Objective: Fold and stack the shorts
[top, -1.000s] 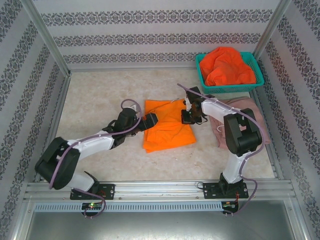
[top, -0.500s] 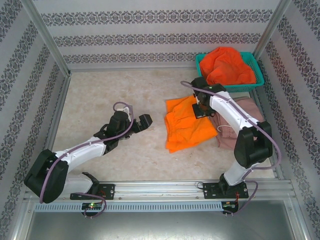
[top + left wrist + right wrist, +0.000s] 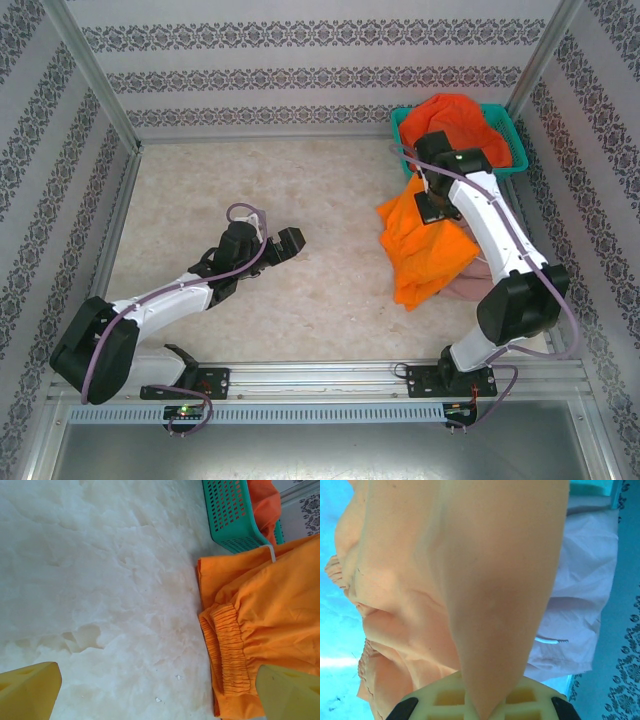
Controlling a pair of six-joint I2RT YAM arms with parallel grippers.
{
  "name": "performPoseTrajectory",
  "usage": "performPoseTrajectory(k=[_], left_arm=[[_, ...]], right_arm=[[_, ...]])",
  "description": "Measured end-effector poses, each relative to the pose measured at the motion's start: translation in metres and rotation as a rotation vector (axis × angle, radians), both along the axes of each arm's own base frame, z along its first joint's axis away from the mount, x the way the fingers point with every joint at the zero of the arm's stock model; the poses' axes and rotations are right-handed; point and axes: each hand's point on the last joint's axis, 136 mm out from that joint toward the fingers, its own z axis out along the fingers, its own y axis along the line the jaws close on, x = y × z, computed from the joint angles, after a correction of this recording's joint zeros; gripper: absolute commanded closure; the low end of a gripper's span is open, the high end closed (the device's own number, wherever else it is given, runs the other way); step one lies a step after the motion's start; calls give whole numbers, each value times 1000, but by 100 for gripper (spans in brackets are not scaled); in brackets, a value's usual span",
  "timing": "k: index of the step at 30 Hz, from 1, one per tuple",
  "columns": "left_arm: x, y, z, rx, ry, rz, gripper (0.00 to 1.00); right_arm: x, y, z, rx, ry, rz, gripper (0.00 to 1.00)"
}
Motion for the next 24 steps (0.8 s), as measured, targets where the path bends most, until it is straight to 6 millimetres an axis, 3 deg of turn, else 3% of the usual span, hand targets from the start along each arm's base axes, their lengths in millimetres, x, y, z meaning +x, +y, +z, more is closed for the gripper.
performPoseTrajectory(k=[17,24], left_arm=[[3,0,-7,1,14,5,0],[5,0,-4,-7,4,7,0]], right_arm=[[14,-27,67,25,-120,-78,100],[21,-38,77,35,-138,-114,100]])
